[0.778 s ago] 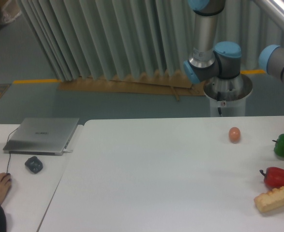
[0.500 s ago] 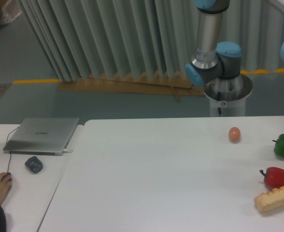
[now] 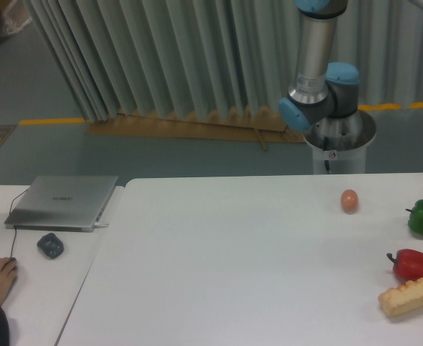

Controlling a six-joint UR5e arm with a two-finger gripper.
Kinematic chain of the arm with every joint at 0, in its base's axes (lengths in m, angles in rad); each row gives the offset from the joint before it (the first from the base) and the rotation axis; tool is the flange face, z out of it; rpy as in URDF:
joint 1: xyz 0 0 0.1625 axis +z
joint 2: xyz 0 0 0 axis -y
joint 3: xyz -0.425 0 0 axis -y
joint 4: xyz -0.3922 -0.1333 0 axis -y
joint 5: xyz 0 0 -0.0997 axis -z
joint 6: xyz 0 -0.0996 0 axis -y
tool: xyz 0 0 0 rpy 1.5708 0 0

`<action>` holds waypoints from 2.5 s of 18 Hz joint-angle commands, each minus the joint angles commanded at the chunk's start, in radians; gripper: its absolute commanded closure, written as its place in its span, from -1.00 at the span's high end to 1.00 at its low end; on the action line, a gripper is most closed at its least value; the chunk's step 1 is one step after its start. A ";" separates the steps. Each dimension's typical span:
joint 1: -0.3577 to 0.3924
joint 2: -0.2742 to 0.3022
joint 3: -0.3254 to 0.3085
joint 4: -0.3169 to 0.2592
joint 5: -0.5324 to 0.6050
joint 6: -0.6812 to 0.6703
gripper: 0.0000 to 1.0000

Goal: Place the yellow pepper on the table

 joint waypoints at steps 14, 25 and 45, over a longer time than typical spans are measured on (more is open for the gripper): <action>0.106 -0.052 -0.048 -0.006 -0.005 0.145 1.00; 0.118 -0.080 -0.048 -0.003 -0.009 0.143 1.00; 0.098 -0.058 0.018 -0.052 -0.006 0.120 -0.27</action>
